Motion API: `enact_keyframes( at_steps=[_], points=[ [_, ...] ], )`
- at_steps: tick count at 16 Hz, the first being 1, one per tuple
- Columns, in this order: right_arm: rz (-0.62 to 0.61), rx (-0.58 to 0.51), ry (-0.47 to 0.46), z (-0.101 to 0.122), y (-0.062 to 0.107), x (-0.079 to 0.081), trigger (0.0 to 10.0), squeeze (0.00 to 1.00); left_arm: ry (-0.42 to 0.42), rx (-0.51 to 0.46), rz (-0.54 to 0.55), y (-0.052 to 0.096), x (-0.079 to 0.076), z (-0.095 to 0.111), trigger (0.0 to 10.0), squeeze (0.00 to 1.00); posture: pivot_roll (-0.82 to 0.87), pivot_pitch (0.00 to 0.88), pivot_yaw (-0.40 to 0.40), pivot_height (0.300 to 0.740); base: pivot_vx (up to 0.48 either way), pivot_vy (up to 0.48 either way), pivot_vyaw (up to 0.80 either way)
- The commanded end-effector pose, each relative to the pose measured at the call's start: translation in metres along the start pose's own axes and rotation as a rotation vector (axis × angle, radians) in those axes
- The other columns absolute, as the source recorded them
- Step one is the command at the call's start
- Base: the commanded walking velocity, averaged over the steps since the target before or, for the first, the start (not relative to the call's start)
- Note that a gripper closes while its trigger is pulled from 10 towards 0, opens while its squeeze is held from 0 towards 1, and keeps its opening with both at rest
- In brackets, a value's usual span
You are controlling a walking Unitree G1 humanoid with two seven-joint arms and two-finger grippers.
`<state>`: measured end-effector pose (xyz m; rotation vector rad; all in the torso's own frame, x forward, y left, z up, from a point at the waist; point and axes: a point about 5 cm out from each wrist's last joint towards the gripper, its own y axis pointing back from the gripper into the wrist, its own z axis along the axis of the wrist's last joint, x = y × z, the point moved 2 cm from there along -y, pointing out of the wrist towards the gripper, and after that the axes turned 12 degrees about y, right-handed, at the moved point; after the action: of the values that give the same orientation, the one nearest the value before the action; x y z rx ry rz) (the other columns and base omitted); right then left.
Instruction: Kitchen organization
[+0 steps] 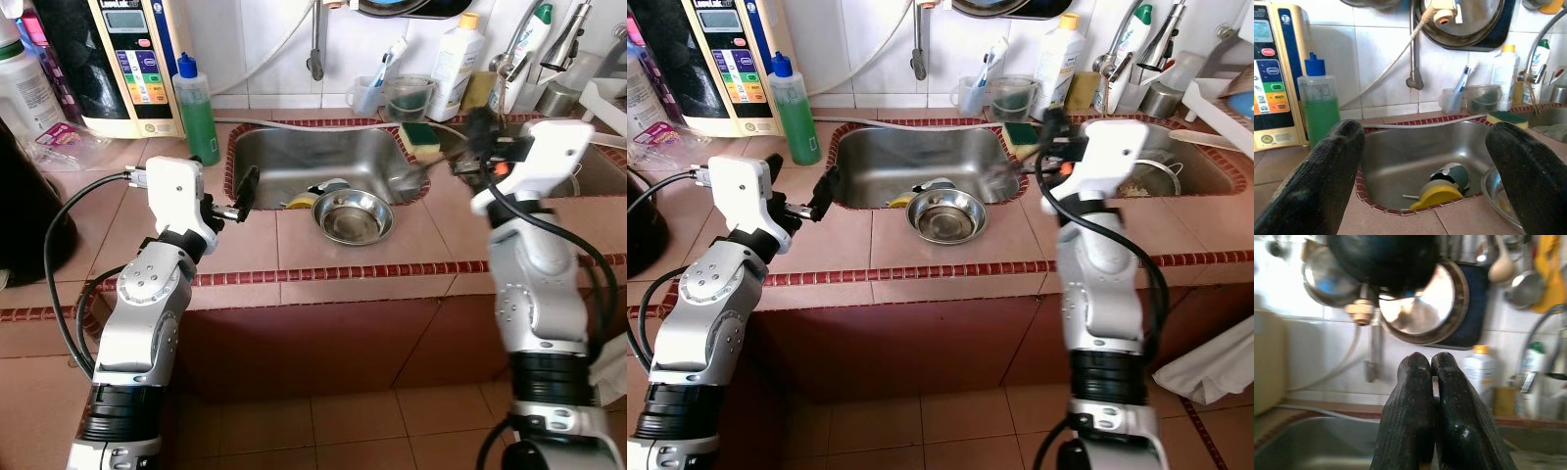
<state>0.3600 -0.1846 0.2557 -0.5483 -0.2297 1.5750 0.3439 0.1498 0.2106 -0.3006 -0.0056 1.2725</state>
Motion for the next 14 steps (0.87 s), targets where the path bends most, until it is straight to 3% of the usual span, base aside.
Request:
enact_keyframes(
  at_steps=[1,4,14],
  points=[
    [-0.043,-0.019,0.034,0.004,-0.001,-0.007,10.0,0.00,0.000,0.005,-0.022,0.000,-0.003,0.002,10.0,0.00,-0.12,0.020,0.001,0.740,0.000,0.000,0.00],
    [-0.091,0.016,0.066,-0.004,0.004,-0.017,10.0,0.00,0.005,0.022,-0.053,0.002,-0.004,0.000,10.0,0.00,-0.12,0.020,0.003,0.740,0.000,0.000,0.00],
    [-0.109,-0.016,0.087,0.002,0.002,-0.019,10.0,0.00,0.011,0.017,-0.093,-0.001,-0.010,0.002,10.0,0.00,-0.14,0.004,0.014,0.740,0.000,0.000,0.00]
  ],
)
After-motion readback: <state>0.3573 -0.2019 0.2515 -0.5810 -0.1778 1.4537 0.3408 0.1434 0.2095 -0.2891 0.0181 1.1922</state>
